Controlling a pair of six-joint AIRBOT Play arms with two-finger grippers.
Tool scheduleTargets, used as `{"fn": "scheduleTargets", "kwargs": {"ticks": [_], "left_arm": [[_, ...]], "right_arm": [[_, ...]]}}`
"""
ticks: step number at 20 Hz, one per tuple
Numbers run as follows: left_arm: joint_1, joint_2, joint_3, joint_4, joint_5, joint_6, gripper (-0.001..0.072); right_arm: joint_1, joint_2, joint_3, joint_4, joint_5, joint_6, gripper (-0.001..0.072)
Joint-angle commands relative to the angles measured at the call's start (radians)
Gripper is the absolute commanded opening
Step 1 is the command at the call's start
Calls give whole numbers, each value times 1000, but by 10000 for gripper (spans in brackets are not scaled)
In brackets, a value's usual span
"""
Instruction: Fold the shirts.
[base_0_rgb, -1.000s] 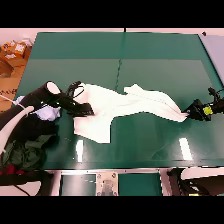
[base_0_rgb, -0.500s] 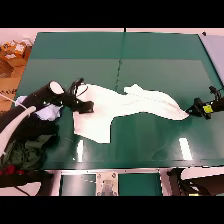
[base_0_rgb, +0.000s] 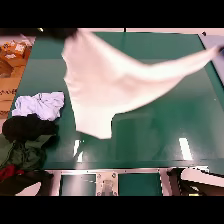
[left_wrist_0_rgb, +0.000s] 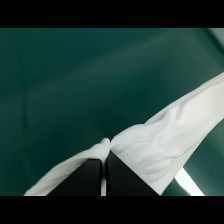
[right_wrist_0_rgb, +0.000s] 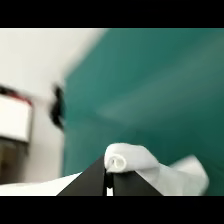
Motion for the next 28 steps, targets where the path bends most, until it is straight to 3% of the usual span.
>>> {"fn": "scheduleTargets", "kwargs": {"ticks": [1, 4, 8, 11, 14, 18, 20, 23, 28], "left_arm": [[-1, 71, 314, 26, 55, -4, 25], [-1, 207, 299, 24, 154, 15, 25], [-1, 303, 299, 27, 127, 29, 26], [-1, 315, 260, 77, 61, 24, 26], [-1, 308, 102, 197, 82, -34, 25], [-1, 167, -63, 222, 118, -62, 25], [-1, 33, -76, 222, 101, -69, 25], [3, -174, -76, 222, 115, -84, 25], [88, -468, -76, 14, 179, -46, 26]], "right_arm": [[-92, 165, 113, 273, -134, 83, 14], [-217, 338, 113, 302, -250, 82, 14], [-418, 530, 113, 299, -359, 79, 15], [-422, 559, 113, 268, -366, 79, 14], [-405, 551, 81, 127, -331, 79, 15], [-205, 531, -153, -55, -386, 2, 15], [-43, 487, -336, -134, -507, -73, 14], [119, 326, -512, -239, -629, -99, 14], [217, -104, -479, -237, -656, -171, 15]]}}
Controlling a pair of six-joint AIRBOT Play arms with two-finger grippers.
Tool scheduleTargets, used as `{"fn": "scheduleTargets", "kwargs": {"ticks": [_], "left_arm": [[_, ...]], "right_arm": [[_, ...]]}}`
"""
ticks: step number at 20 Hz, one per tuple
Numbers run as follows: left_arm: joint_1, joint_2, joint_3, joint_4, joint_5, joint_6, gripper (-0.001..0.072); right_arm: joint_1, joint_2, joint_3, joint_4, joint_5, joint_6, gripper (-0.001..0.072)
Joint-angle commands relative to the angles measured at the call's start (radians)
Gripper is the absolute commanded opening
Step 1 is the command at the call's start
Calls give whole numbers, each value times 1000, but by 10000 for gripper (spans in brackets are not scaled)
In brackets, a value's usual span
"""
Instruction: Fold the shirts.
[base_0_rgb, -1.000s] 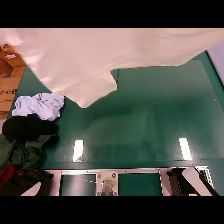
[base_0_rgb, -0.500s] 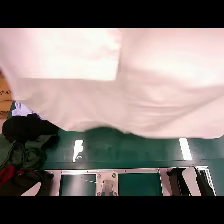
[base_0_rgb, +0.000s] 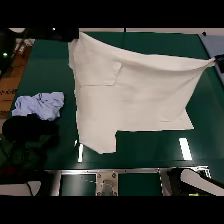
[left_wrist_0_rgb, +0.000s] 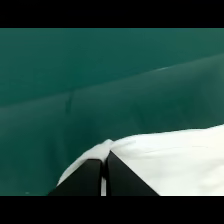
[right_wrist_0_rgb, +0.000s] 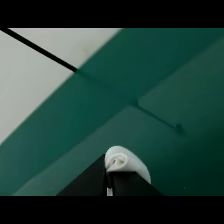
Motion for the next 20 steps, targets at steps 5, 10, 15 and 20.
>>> {"fn": "scheduleTargets", "kwargs": {"ticks": [5, 10, 15, 20], "left_arm": [[38, -308, -4, -232, 38, 104, 179], [137, -313, 64, -237, -283, 78, 607], [257, -314, 84, -227, -613, 78, 534], [264, -313, 74, -225, -696, 78, 24]], "right_arm": [[66, -389, 80, -28, 7, -58, 29], [-124, -377, 159, -76, 292, -72, 227], [-314, -315, 83, -208, 527, -76, 15], [-396, -228, -78, -350, 525, -69, 14]]}}
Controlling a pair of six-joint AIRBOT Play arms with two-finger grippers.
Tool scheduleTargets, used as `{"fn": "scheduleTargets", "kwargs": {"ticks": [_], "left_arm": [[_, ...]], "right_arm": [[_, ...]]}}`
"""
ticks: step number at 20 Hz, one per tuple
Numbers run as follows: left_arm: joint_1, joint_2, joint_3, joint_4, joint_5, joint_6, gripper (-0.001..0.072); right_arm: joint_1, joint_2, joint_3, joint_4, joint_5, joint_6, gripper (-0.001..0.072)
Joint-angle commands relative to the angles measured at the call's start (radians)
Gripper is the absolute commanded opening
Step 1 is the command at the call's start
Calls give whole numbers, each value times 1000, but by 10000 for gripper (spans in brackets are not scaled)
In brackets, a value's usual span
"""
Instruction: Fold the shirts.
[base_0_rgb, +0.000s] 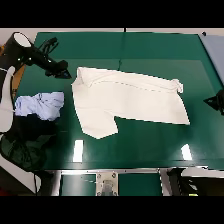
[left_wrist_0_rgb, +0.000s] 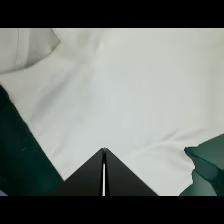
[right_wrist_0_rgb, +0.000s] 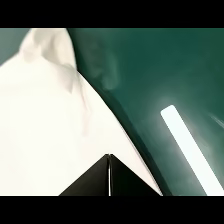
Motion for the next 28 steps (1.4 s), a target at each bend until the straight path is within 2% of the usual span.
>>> {"fn": "scheduleTargets", "kwargs": {"ticks": [1, 4, 7, 9, 10, 11, 12, 14, 15, 16, 17, 18, 19, 20, 21, 24, 28], "left_arm": [[4, 8, -20, 3, -109, -1, 24], [2, 152, -294, 4, -7, 10, 23], [34, 346, -699, 3, 204, 26, 24], [63, 398, -874, -26, 365, 15, 31], [65, 396, -920, -60, 418, 27, 255], [56, 392, -958, -84, 478, 27, 451], [41, 388, -980, -93, 531, 30, 411], [-10, 356, -987, -131, 604, 32, 409], [-35, 335, -987, -167, 624, 54, 409], [-61, 314, -987, -198, 654, 73, 409], [-79, 295, -985, -213, 686, 79, 409], [-85, 284, -983, -218, 707, 79, 408], [-85, 281, -982, -221, 716, 79, 407], [-82, 281, -979, -217, 719, 80, 321], [-82, 281, -974, -214, 713, 108, 21], [-82, 281, -956, -214, 654, 132, 25], [-82, 283, -943, -215, 621, 157, 26]], "right_arm": [[-61, 56, -106, -79, 32, 6, 14], [-73, 97, -179, -85, -11, 6, 14], [-71, 101, -211, -85, -25, 5, 14], [-65, 101, -219, -85, -24, 5, 15], [-65, 101, -220, -84, -23, 5, 20], [-65, 101, -220, -84, -20, 6, 112], [-65, 101, -220, -84, -19, 6, 219], [-65, 100, -220, -84, -19, 6, 257], [-65, 98, -220, -84, -19, 6, 302], [-65, 94, -220, -84, -12, 6, 306], [-65, 90, -221, -85, -2, 10, 351], [-65, 86, -221, -90, 2, 37, 436], [-66, 82, -221, -98, 0, 71, 447], [-75, 82, -221, -110, -2, 91, 447], [-85, 82, -221, -127, 0, 115, 448], [-85, 82, -266, -212, 21, 168, 450], [-76, 79, -386, -174, -105, 166, 453]]}}
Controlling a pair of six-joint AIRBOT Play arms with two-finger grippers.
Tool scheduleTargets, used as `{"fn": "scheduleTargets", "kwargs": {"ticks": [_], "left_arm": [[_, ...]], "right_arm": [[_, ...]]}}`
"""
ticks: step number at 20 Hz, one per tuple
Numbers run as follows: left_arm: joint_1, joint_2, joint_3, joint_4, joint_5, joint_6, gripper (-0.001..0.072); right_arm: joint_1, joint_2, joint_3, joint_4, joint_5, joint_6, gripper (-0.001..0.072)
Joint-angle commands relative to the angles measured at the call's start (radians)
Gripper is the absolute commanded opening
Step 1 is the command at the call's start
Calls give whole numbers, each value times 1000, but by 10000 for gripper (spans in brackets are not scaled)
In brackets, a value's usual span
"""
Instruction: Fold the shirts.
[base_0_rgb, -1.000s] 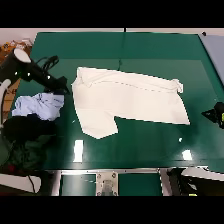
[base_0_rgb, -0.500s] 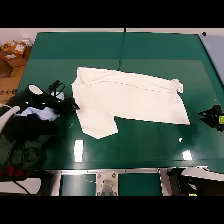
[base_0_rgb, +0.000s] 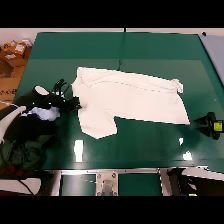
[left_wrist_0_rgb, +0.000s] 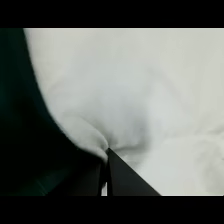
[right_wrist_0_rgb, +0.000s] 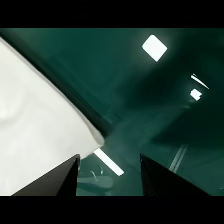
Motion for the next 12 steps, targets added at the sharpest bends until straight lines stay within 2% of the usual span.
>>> {"fn": "scheduleTargets", "kwargs": {"ticks": [1, 4, 10, 11, 12], "left_arm": [[-2, 1, 8, -5, -31, 25, 26], [-2, 1, 8, -5, -33, 25, 26], [-1, 1, 8, -4, -50, 42, 26], [-1, 1, 8, -4, -50, 43, 26], [-1, 1, 8, -4, -50, 43, 26]], "right_arm": [[6, -2, -82, 46, -116, 0, 453], [54, -21, -93, 116, -173, -16, 452], [164, -53, -92, 116, -170, 14, 450], [162, -53, -92, 116, -171, 13, 441], [161, -53, -92, 116, -175, 13, 389]]}}
